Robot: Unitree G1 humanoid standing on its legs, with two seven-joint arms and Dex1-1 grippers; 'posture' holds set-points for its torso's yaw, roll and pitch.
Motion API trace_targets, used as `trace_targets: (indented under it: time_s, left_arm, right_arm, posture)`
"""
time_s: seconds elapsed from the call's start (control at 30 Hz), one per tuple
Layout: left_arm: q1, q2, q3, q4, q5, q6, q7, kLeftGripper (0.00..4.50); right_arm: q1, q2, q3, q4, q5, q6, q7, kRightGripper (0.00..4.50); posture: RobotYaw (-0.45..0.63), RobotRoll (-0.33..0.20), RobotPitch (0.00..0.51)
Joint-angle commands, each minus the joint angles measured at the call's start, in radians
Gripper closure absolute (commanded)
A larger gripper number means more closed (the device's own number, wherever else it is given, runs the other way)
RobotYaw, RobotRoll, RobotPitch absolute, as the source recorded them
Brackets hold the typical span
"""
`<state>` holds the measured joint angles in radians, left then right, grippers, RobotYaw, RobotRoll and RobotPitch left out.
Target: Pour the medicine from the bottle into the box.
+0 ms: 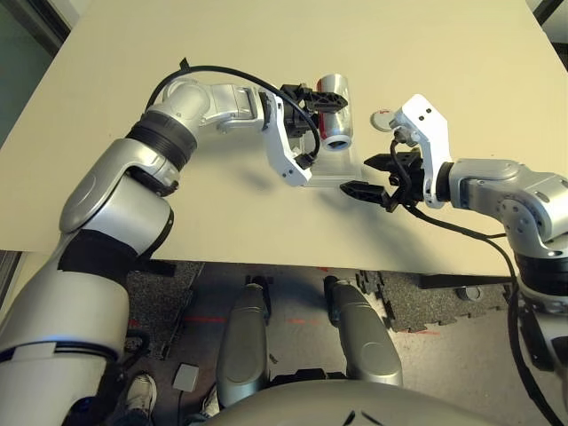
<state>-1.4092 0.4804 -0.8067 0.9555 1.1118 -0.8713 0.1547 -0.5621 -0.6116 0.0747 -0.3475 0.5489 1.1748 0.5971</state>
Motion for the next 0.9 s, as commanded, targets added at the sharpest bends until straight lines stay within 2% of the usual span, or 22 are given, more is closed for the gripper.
trace_targets:
  time_s: [0.03,0.17,0.3,0.4,0.47,0.57,0.73,0.9]
  left_arm:
    - [-0.019,-0.009,-0.025,0.027,0.035,-0.001,0.042,2.07]
    - [-0.022,-0.016,-0.007,0.054,0.013,-0.009,0.036,2.07]
    - [-0.001,-0.033,0.071,0.102,-0.111,-0.015,-0.059,2.07]
    - [0.040,-0.083,0.247,0.171,-0.385,0.030,-0.285,2.07]
    - [0.077,-0.124,0.400,0.183,-0.596,0.149,-0.453,2.07]
    - [0.136,-0.156,0.569,0.131,-0.803,0.353,-0.589,2.07]
    - [0.285,-0.196,0.753,-0.074,-1.028,0.701,-0.648,2.07]
    - [0.472,-0.252,0.889,-0.364,-1.187,1.084,-0.576,2.07]
  right_arm:
    - [0.012,0.003,0.004,-0.004,-0.002,-0.006,-0.002,0.00]
    - [0.012,0.003,0.007,0.002,-0.003,-0.014,0.003,0.00]
    - [0.010,0.001,0.008,0.008,-0.004,-0.019,0.006,0.00]
    - [0.010,-0.002,0.005,0.010,-0.003,-0.022,0.008,0.00]
    - [0.010,-0.004,-0.001,0.010,-0.001,-0.022,0.009,0.00]
    - [0.011,-0.009,-0.016,0.007,0.006,-0.016,0.011,0.00]
    - [0.007,-0.014,-0.049,0.016,0.017,-0.012,0.014,0.00]
    - [-0.020,0.043,-0.158,0.056,0.032,-0.034,-0.041,0.00]
  posture:
    - [0.04,0.000,0.228]
    - [0.05,0.000,0.226]
    - [0.05,0.000,0.224]
    - [0.04,0.000,0.224]
    - [0.04,0.000,0.226]
    - [0.05,0.000,0.232]
    - [0.07,0.000,0.247]
    - [0.08,0.000,0.263]
